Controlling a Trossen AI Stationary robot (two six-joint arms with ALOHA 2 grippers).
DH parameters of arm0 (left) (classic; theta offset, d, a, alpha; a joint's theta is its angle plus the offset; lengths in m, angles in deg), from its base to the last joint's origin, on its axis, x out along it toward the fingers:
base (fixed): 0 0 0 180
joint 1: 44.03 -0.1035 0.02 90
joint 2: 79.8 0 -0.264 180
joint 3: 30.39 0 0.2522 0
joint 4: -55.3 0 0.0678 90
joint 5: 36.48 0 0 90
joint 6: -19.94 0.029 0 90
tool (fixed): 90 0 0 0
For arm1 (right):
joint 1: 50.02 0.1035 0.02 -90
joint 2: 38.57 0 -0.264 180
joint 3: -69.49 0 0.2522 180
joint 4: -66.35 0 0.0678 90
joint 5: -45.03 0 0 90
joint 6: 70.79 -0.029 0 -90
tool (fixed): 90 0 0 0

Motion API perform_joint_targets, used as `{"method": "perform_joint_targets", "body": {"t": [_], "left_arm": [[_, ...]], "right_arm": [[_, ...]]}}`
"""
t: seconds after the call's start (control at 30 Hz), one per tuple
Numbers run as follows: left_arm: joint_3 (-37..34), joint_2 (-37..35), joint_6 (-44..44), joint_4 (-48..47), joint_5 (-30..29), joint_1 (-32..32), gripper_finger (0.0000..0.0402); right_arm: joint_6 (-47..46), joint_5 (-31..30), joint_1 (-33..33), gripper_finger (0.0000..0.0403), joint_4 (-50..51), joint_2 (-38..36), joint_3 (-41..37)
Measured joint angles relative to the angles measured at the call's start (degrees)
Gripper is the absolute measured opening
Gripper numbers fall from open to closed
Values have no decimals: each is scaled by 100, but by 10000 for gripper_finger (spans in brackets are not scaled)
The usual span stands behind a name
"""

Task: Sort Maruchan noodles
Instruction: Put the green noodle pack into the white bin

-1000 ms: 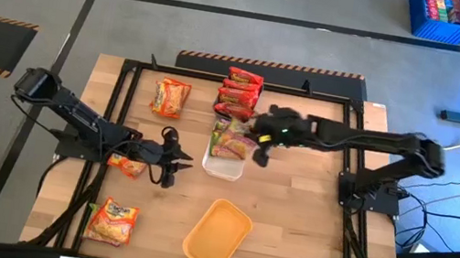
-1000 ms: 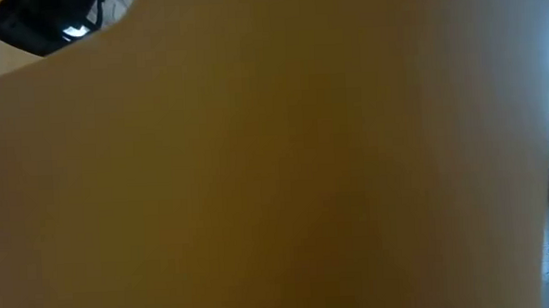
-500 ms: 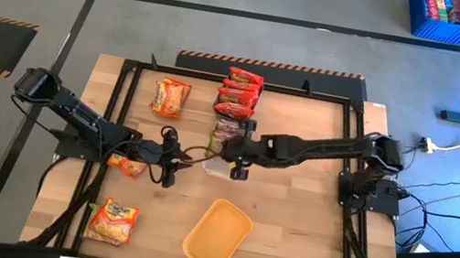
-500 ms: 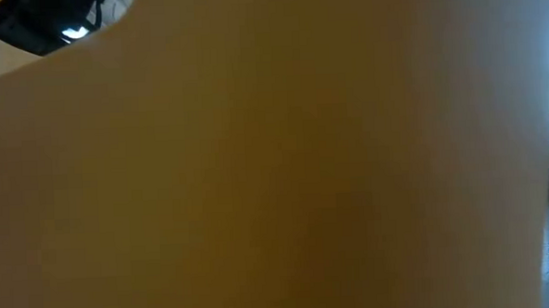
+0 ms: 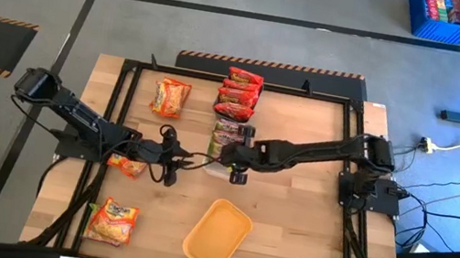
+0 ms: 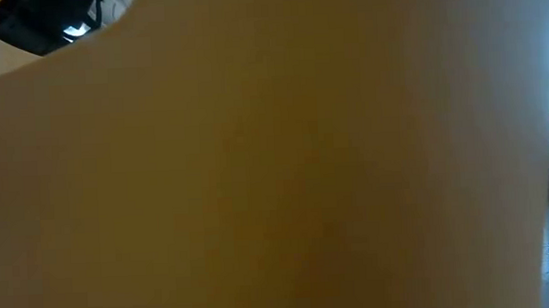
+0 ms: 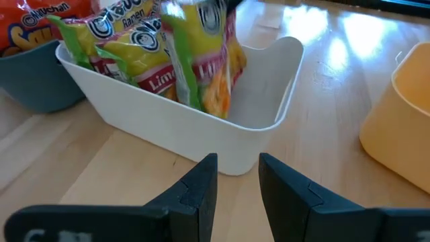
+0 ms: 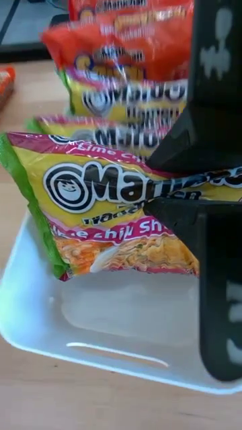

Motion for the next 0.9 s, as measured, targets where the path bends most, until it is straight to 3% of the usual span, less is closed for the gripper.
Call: {"method": "perform_joint_targets", "body": {"t": [0.37,0.73,0.9], "left_arm": [[0,0,-2,55,-14,0,103],[0,0,-3,67,-35,0,103],[0,0,-153,77,-314,-2,105]], "right_arm": [[-281,-68,-156,43,-36,306,-2],[-436,177,-194,189,37,292,-7],[-450,258,-130,226,181,-60,132]]}}
